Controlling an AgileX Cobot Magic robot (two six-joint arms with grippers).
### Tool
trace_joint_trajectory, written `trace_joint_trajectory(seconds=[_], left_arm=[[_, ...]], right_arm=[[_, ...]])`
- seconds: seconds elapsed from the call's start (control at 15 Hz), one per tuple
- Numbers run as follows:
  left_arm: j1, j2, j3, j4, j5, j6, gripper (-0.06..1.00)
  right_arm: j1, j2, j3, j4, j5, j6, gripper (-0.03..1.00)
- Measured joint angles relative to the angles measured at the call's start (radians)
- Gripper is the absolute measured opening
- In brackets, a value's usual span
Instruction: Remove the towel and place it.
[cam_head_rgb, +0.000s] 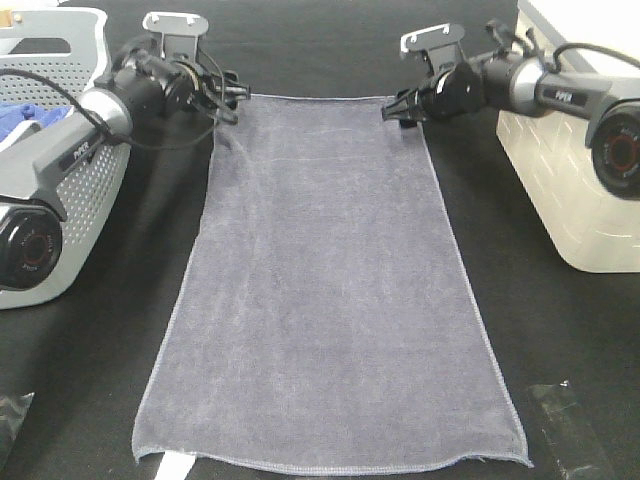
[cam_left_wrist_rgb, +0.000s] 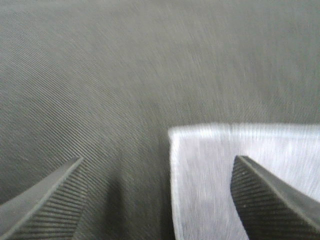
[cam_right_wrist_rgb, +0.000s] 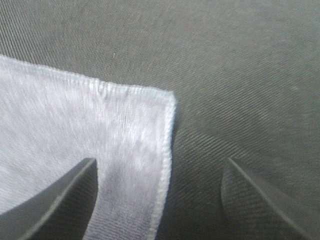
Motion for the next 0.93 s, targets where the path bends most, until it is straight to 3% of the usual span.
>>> trace_joint_trajectory(seconds=[0.2,0.47,0.67,0.93], left_arm=[[-0.009,0.000,-0.123,-0.028,0.077,0.000,0.75],[-0.043,-0.073,-0.145,-0.062,0.133,0.003,0.76],[-0.080,-0.176,-0.145,-0.070,0.193,0.098,0.76],[-0.126,-0.307,-0.146,-0.097,0.484,0.195,0.76]], right_arm=[[0.000,-0.075,0.000,0.052,0.057,0.000,0.67],[0.008,-0.214,0.000,0.094,0.146,-0.008,0.67],[0.026,-0.315,0.000,0.102,0.228,-0.009,0.67],[0.030,-0.465,0.000,0.129,0.487,-0.010,0.67]])
